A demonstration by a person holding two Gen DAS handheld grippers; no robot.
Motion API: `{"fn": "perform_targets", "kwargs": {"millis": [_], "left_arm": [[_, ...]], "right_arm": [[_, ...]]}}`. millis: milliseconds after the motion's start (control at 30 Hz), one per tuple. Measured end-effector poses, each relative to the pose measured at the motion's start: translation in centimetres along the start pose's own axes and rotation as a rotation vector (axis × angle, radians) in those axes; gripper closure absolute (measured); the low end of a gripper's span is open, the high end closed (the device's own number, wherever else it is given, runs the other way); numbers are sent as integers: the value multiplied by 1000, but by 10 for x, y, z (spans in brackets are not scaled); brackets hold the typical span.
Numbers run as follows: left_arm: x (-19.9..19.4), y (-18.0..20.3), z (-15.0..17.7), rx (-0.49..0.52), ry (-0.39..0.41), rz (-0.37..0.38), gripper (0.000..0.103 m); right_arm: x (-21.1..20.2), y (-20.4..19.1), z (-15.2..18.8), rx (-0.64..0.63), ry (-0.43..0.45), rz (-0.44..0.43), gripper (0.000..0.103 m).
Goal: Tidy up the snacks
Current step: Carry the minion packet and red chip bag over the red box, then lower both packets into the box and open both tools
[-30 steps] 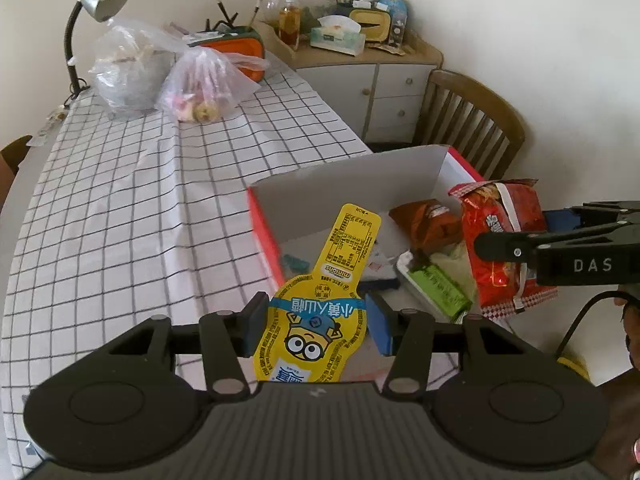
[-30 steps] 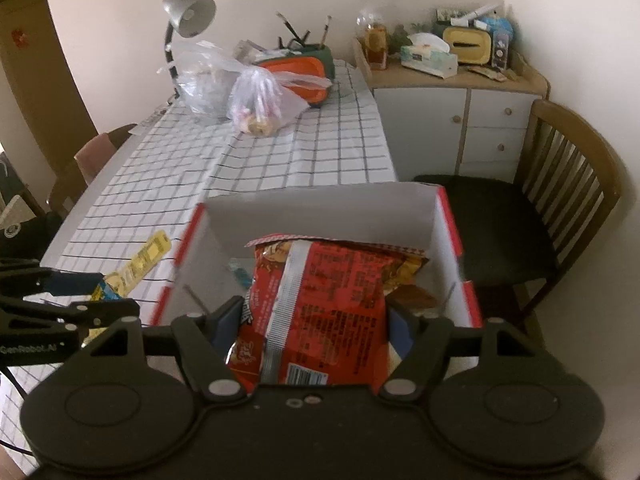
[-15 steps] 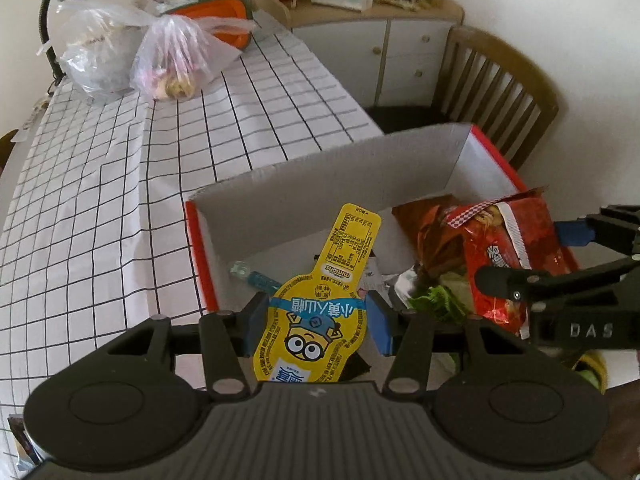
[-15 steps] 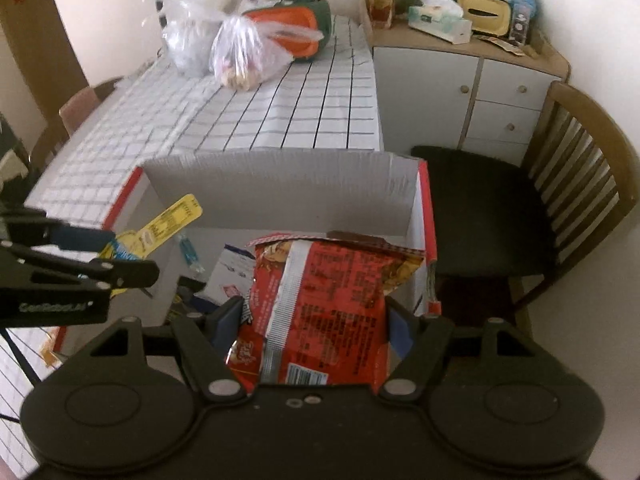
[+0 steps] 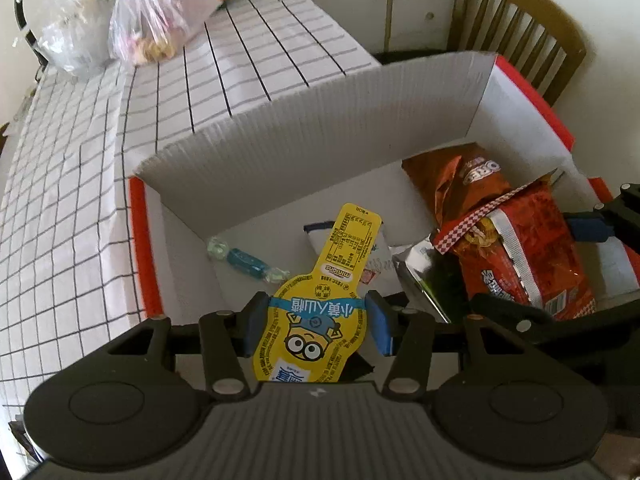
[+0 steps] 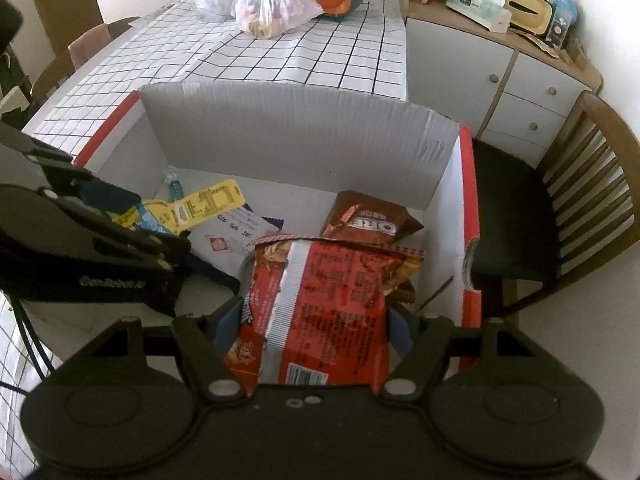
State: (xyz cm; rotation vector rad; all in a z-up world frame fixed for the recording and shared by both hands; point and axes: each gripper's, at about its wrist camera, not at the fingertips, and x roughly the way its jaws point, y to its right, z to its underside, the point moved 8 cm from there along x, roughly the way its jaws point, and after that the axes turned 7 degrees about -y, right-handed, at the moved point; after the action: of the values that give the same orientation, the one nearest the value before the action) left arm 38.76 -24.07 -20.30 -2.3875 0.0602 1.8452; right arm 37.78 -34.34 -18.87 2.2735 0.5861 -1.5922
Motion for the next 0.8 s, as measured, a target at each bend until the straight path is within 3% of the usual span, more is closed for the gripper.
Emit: {"fn": "perform_targets", "kwargs": {"millis": [400, 800], "left_arm": [[6, 2, 3, -15, -11, 9, 50], [-35, -10, 16, -70, 100, 67, 40]], "right_arm": [[-6, 5, -1, 17, 22, -12, 27], [-53, 1, -1, 45, 126, -83, 21]]}}
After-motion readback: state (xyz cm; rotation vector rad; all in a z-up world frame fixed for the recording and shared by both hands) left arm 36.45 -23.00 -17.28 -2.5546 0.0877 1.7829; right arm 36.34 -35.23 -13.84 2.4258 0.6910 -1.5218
